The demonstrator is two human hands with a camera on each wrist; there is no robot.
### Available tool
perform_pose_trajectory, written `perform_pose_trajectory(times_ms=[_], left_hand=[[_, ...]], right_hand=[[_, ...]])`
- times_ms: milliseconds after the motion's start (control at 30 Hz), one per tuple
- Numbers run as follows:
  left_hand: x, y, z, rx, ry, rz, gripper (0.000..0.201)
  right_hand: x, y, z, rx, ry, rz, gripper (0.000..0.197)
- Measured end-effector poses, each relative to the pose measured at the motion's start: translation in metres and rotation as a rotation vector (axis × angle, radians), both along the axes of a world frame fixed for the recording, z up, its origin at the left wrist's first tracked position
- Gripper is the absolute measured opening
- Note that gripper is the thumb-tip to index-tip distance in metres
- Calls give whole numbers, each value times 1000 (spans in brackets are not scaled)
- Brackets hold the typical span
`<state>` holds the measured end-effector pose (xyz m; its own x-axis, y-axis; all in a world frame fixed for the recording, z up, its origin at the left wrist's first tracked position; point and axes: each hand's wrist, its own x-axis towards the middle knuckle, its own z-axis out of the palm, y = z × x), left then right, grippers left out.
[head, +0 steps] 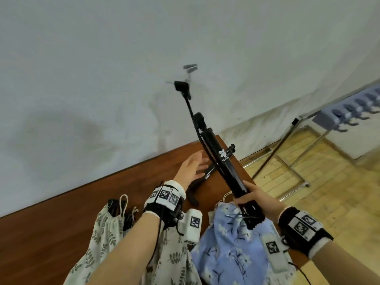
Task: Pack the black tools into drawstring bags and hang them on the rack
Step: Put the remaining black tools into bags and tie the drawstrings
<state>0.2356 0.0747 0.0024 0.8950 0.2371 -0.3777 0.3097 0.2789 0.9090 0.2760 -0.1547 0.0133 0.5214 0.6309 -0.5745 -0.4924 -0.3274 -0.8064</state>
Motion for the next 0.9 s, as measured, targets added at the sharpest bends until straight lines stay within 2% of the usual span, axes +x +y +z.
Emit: perform_pose_trajectory(times_ms=[67,167,300,433,500,600,700,800,900], left_hand=[[1,-6,27,-105,-103,-16,37],[2,-19,57,-47,-213,-52,31],[1,-35,73,268,-231,0,23],[1,-34,77,578,-282,163,27],[4,-29,88,759,-319,41,29],[11,-22,115,772,-271,-241,17],[15,-19,137,818,-265,-398,24],[25,-27,143,897,-206,-441,25],[28,-37,139,908,-158,-319,8]], right_hand=[[-19,-9,2,113,136,17,66],[-42,-18,1,217,238,50,59],[-63,-26,2,246,243,70,52],[-77,-36,-4,252,286,50,55],[-84,-43,-6,228,311,51,50],[-92,-48,-3,143,257,85,41],[-96,-48,-3,53,175,61,38],[-97,-48,-3,11,153,101,34],[-98,-48,-6,0,161,124,35]])
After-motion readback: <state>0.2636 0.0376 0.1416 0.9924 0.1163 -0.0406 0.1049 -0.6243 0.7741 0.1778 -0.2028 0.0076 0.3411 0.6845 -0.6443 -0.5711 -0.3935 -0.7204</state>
